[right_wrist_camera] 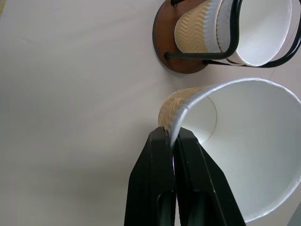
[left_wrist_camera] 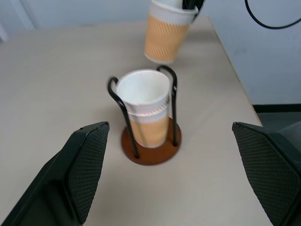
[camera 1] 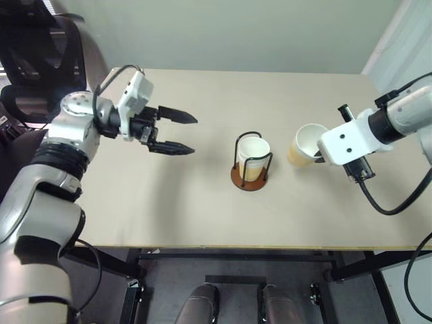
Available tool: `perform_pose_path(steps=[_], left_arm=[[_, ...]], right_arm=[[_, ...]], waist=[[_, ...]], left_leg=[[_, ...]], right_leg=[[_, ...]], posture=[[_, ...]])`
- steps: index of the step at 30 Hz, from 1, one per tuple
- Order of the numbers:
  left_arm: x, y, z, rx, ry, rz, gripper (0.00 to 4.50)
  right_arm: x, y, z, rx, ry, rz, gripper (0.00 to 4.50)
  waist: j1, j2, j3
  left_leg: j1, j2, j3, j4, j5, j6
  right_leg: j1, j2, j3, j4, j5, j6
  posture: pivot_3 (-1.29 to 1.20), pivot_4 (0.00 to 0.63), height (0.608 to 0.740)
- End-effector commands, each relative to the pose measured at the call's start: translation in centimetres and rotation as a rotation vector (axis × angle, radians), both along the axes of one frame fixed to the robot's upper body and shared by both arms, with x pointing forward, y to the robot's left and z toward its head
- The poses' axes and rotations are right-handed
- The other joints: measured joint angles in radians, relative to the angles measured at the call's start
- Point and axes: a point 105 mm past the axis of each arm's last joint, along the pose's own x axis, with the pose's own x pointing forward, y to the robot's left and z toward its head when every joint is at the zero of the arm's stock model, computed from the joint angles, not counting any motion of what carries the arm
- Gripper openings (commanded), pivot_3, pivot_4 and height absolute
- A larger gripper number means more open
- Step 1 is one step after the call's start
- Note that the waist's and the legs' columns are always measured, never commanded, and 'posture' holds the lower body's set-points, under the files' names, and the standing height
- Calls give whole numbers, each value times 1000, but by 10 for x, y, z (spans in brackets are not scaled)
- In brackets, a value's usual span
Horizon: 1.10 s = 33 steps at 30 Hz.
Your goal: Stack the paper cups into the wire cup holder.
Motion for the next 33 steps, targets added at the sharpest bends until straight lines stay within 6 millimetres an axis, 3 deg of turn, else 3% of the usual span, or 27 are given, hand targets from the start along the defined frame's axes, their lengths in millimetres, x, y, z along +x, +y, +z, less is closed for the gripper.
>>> perform_pose_path(steps=[1,11,33], left_arm=[[-2,0,22,-31,-74,-22,4500],[1,-1,42,-75,-128,0,4500],[7,-11,58,-144,-198,1,4500]], right_arm=[[-2,2,14,1,-53,16,71],[-2,6,13,1,-56,27,71],[-1,10,18,4,-77,29,71]], waist=[[0,0,0],[-1,0,0],[-2,0,1]], left_leg=[[0,0,0,0,0,0],[0,0,0,-1,0,0],[0,0,2,-3,0,-1]], right_leg=[[0,0,0,0,0,0],[0,0,0,0,0,0],[-2,1,-1,-1,-2,-1]], posture=[[0,150,740],[0,150,740],[0,150,740]])
